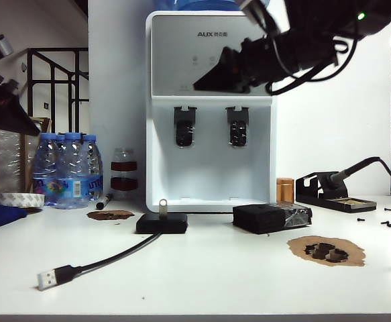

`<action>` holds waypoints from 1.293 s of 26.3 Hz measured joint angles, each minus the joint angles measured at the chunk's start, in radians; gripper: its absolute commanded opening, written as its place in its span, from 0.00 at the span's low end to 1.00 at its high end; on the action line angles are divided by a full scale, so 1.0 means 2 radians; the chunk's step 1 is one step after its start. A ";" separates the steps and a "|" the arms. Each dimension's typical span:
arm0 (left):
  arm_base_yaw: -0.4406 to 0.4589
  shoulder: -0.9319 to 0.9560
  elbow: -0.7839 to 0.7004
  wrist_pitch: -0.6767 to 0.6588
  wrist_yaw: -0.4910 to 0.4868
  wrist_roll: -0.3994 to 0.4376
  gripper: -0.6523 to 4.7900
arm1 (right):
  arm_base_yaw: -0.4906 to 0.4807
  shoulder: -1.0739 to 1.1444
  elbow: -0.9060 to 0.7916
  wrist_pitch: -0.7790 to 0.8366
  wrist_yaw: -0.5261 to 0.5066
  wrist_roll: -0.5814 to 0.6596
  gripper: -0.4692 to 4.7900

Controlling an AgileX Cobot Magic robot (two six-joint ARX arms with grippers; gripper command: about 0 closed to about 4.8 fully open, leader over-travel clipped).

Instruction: Take the USB flash drive out of the black sponge and insert it into the slot on top of the black USB adpator box.

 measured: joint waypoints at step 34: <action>-0.008 -0.254 -0.072 -0.077 -0.196 -0.184 0.11 | -0.214 -0.726 -0.442 -0.131 0.178 0.155 0.08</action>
